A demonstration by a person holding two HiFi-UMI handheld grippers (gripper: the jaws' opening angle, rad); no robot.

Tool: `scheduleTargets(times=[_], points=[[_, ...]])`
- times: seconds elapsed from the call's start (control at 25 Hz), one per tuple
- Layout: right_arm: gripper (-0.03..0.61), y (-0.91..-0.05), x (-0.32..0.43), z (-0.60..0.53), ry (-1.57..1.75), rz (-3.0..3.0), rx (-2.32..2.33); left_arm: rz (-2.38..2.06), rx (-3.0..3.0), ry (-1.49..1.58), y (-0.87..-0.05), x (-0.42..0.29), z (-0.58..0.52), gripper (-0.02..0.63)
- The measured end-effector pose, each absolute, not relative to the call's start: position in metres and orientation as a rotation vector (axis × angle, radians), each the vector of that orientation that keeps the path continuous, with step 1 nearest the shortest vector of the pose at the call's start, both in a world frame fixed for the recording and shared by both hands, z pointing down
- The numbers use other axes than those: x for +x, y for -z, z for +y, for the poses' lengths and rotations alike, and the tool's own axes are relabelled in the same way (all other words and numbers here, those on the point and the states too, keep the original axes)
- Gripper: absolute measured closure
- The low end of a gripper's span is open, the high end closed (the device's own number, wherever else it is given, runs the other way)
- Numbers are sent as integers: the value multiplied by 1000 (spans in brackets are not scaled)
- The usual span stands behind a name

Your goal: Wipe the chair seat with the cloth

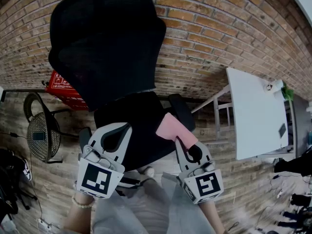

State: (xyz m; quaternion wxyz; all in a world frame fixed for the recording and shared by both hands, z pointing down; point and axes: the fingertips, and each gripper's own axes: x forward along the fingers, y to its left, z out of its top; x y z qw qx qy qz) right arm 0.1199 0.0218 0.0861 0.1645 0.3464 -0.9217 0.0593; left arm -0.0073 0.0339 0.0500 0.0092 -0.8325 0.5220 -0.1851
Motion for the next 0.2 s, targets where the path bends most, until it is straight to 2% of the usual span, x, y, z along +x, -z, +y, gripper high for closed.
scheduleTargets(times=[0.2], points=[[528, -87, 116, 24, -165, -2624, 980, 1622, -2599, 593, -52, -10, 37, 595]])
